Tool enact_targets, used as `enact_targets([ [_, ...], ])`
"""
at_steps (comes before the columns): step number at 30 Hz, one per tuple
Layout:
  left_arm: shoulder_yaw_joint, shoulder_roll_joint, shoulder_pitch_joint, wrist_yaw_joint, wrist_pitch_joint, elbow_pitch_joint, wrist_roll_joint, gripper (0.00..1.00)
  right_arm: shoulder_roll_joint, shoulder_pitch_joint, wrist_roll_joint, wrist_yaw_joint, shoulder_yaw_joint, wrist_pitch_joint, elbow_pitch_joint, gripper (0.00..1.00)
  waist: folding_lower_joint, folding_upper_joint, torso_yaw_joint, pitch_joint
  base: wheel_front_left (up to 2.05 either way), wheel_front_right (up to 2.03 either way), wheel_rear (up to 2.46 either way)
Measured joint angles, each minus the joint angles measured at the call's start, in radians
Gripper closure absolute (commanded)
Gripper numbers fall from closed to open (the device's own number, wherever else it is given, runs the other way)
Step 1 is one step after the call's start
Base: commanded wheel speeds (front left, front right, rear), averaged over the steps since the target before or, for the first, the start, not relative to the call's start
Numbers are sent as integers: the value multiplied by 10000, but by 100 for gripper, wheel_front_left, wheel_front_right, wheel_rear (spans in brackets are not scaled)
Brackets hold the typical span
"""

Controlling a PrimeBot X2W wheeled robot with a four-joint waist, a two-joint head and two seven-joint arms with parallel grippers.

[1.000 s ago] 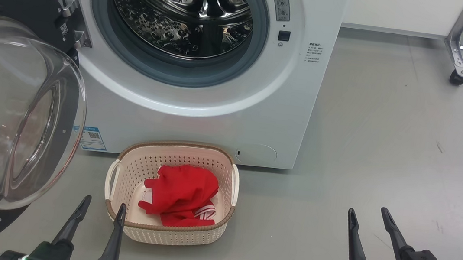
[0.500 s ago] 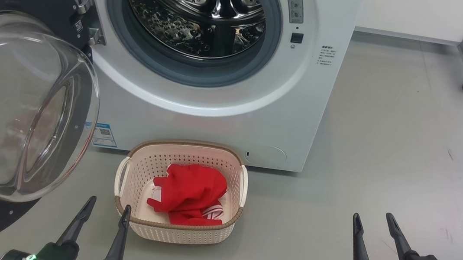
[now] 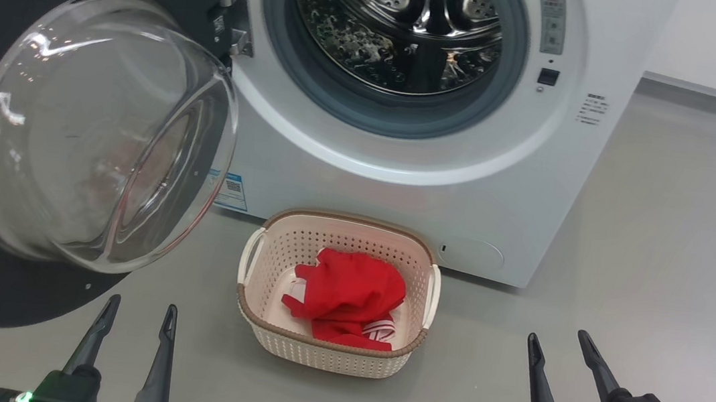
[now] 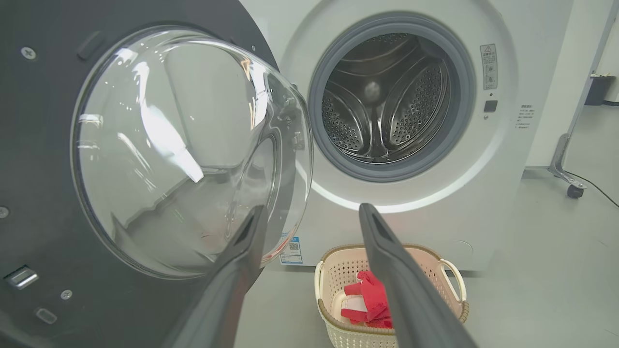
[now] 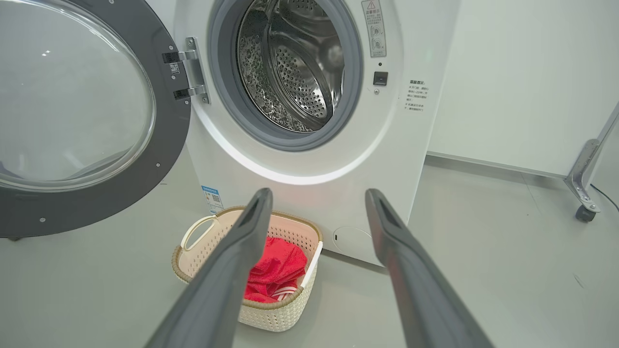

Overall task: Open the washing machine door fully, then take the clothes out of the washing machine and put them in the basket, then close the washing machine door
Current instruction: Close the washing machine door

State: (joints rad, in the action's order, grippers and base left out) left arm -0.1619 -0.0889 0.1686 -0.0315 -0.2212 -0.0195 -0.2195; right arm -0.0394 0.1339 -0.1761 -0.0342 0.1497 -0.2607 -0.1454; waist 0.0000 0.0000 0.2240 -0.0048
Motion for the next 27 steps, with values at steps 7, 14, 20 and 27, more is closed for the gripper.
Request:
enact_targets([
  [7,184,31,271,-174,-61,-146,-6,0,-29,-105,46,-104,142,2,-88,0,0,0,947,55,0,0,0],
  [14,2,44,308,-173,-92,-224,-10,0,-59,-246,105,-102,31,2,-81,0,0,0,1929,166,0,0,0],
  [20,144,86,310,-174,-136,-226,-90,0,-58,-493,207,-261,257,2,-169,0,0,0,2673,299,0,0,0],
  [27,198,88,312,-238,-188,-259,-92,0,-61,-612,211,-265,376,2,-282,0,0,0,3093,429,0,0,0],
])
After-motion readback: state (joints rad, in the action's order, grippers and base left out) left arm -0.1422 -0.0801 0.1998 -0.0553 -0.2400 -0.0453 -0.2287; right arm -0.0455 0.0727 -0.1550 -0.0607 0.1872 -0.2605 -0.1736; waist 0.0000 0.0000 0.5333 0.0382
